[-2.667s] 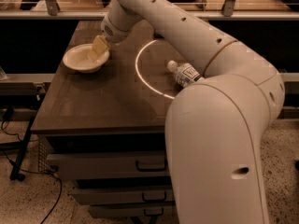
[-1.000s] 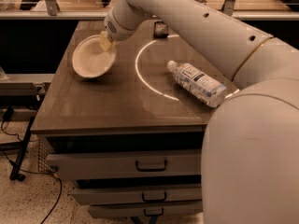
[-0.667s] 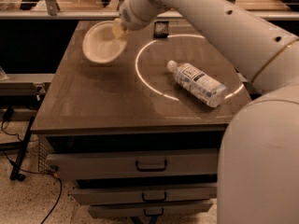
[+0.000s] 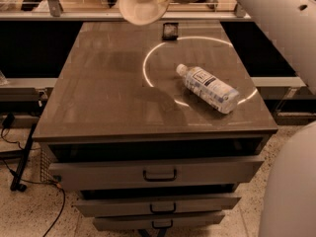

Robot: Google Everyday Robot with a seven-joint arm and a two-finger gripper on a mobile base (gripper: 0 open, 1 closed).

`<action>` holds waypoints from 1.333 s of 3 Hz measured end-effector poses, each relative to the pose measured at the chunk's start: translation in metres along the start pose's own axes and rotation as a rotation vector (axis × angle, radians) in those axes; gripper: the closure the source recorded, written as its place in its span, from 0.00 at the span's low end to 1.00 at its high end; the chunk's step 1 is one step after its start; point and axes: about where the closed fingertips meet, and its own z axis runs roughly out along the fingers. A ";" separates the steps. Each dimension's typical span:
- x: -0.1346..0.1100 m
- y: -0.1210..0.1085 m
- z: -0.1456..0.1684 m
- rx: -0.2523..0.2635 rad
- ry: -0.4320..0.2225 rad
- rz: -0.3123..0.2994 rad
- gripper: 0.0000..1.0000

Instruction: Move paper bowl near rxbar chocolate

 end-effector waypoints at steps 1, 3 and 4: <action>-0.014 -0.057 0.000 0.100 -0.101 0.144 1.00; 0.023 -0.159 0.023 0.302 -0.083 0.413 1.00; 0.054 -0.179 0.027 0.362 -0.023 0.475 1.00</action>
Offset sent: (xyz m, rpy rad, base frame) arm 0.0852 -0.1267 -0.0177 0.2616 0.0003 -0.4443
